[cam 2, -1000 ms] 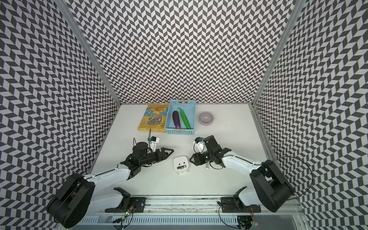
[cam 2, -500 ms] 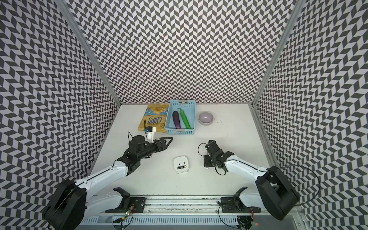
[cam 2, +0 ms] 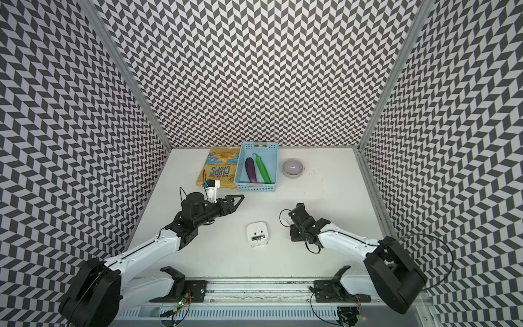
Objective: Remove the battery from the alarm
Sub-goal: Pick up the screwdriver from the center of the board.
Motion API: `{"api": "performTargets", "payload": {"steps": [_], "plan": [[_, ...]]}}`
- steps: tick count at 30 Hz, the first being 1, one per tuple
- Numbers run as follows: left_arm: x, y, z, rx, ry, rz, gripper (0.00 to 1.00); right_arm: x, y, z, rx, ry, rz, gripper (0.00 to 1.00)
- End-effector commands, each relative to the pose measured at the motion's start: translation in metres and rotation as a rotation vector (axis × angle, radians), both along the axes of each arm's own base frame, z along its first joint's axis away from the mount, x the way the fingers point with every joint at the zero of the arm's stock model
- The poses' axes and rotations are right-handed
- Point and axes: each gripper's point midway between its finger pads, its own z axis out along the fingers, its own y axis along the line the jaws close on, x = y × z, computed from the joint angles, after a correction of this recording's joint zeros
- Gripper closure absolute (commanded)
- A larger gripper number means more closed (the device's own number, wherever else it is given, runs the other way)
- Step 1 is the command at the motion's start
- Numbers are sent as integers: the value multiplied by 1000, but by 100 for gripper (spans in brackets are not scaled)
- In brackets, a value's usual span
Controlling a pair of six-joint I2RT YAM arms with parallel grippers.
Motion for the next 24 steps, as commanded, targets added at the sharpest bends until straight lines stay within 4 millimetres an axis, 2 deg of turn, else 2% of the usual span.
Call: {"api": "performTargets", "payload": {"steps": [1, 3, 5, 7, 9, 12, 15, 20, 24], "plan": [[2, -3, 37, -12, -104, -37, 17, 20, 2, 45, 28, -143, -20, 93], [-2, -9, 54, -25, -147, -85, 18, 30, 16, 80, 99, -256, 47, 93], [-12, -20, 74, -55, -202, -177, 18, 34, 42, 123, 210, -392, 204, 93], [-25, -31, 95, -93, -261, -280, 19, 26, 70, 167, 336, -520, 392, 93], [-37, -42, 111, -113, -302, -374, 21, 12, 89, 208, 455, -650, 542, 93], [-49, -54, 124, -98, -333, -455, 23, -13, 105, 247, 574, -768, 719, 94], [-53, -64, 126, -70, -336, -505, 24, -22, 112, 259, 577, -800, 804, 97], [-56, -79, 126, -75, -330, -574, 27, -31, 128, 251, 499, -761, 917, 99], [-55, -81, 128, -74, -340, -584, 29, -22, 127, 251, 425, -773, 894, 99]]}}
